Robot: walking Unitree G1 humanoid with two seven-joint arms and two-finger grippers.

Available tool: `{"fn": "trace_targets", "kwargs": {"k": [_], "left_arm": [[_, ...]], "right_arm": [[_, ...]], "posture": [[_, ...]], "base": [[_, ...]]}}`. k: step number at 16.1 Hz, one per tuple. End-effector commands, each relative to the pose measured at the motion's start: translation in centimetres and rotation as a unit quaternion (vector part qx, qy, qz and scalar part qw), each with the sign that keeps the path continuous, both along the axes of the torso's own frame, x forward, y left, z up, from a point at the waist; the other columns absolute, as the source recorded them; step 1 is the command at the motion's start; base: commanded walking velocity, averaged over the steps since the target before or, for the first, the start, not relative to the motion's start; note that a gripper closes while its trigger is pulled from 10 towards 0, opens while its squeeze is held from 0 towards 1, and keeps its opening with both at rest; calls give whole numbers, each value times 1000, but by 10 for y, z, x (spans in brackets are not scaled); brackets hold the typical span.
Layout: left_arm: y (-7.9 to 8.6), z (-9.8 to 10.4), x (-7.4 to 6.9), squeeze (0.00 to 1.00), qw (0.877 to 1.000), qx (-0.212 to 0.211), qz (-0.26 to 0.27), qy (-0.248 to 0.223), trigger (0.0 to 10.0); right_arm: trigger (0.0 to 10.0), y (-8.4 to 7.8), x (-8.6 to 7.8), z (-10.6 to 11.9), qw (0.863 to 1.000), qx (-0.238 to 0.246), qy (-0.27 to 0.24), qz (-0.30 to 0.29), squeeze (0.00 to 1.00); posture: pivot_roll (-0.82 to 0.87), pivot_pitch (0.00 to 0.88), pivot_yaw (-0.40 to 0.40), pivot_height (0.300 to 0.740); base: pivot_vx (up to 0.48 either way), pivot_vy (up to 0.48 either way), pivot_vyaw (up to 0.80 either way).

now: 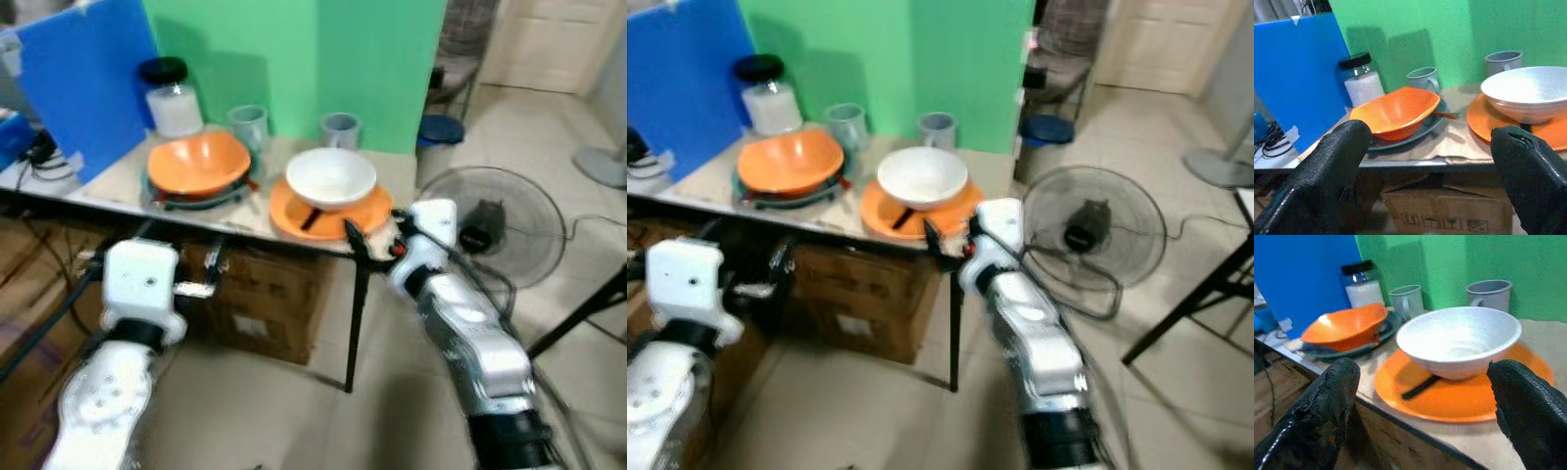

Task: Setting the table

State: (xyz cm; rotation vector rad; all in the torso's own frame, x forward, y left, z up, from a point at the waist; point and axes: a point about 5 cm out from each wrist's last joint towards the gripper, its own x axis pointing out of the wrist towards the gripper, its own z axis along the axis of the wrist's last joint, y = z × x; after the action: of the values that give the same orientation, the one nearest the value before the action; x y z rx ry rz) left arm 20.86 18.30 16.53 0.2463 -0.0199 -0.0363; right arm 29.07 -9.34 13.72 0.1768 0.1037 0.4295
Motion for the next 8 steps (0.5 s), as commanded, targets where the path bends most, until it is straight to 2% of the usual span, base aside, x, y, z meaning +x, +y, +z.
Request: {"fn": "trace_targets", "kwargs": {"k": [1, 6, 8], "left_arm": [[-7, 2, 3, 227, 1000, -6, -27, -5, 10000], [-9, 1, 7, 224, 999, -8, -40, -4, 10000], [-12, 1, 6, 220, 998, -16, -56, -3, 10000]], "right_arm": [[10000, -15, 4, 2, 1000, -4, 3, -25, 690], [10000, -21, 10, 5, 999, -9, 22, -44, 706], [10000, -20, 13, 7, 998, -5, 51, -42, 1000]], "posture": [[-12, 0, 64, 740], [-17, 0, 63, 740], [-16, 0, 59, 740]], "base": [[356, 0, 0], [354, 0, 0], [351, 0, 0]]}}
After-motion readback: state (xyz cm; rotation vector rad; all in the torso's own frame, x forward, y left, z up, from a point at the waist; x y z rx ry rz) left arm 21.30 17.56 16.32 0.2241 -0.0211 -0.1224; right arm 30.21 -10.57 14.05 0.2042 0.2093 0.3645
